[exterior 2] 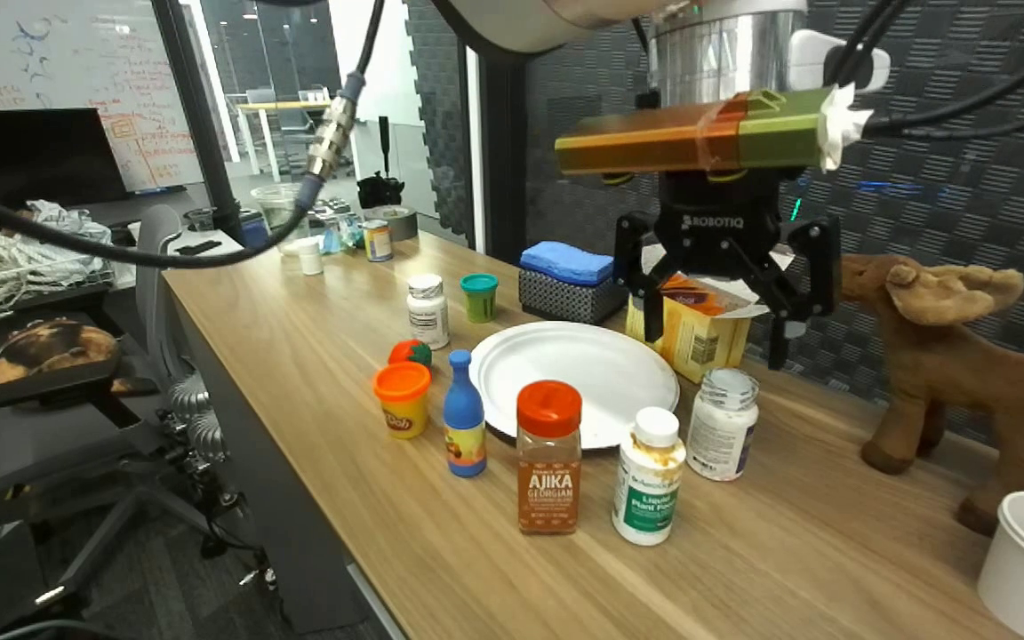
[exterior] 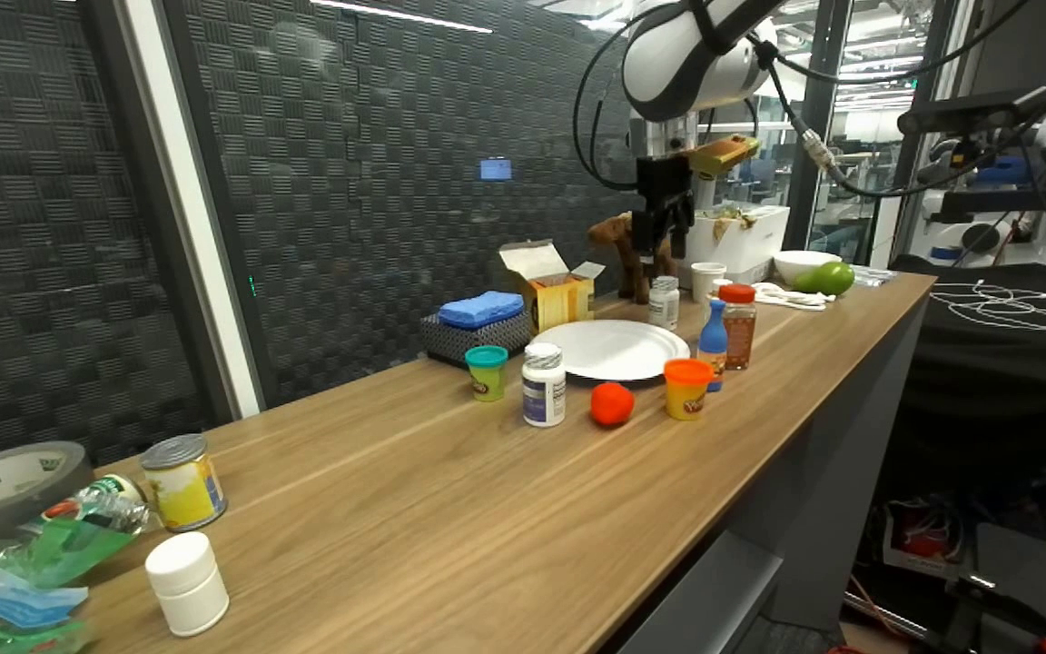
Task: Place the bottles and orange toy on the white plate
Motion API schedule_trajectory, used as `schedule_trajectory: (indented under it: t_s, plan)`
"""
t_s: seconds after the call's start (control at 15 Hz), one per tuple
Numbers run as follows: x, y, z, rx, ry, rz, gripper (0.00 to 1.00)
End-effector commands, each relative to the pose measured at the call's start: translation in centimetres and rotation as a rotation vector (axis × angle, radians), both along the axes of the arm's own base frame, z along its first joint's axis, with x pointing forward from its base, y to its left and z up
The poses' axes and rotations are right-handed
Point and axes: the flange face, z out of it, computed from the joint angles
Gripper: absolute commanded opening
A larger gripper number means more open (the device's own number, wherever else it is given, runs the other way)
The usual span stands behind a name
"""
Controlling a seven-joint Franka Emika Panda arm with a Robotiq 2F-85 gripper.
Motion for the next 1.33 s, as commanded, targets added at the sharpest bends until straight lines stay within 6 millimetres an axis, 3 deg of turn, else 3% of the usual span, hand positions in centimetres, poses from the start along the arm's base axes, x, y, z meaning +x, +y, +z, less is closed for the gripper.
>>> schedule_trajectory:
  t_s: [0.0, 0.13, 0.2, 0.27, 0.67, 0.87, 1.27]
  plan:
    - [1.6, -1.2, -1.5, 0.000, 0.014, -0.004, 1.00]
    - [2.0, -1.6, -2.4, 0.004, 0.024, -0.012, 1.00]
    - [2.1, -1.8, -2.7, 0.003, 0.028, -0.017, 0.94]
    - [2.2, -1.9, -2.7, -0.001, 0.029, -0.023, 0.74]
    - [0.8, -2.1, -1.4, -0.063, 0.033, -0.050, 0.27]
    - [0.3, -0.8, -0.1, -0.084, 0.041, -0.063, 0.19]
    - [1.5, 7.7, 2.9, -0.063, 0.039, 0.049, 0.19]
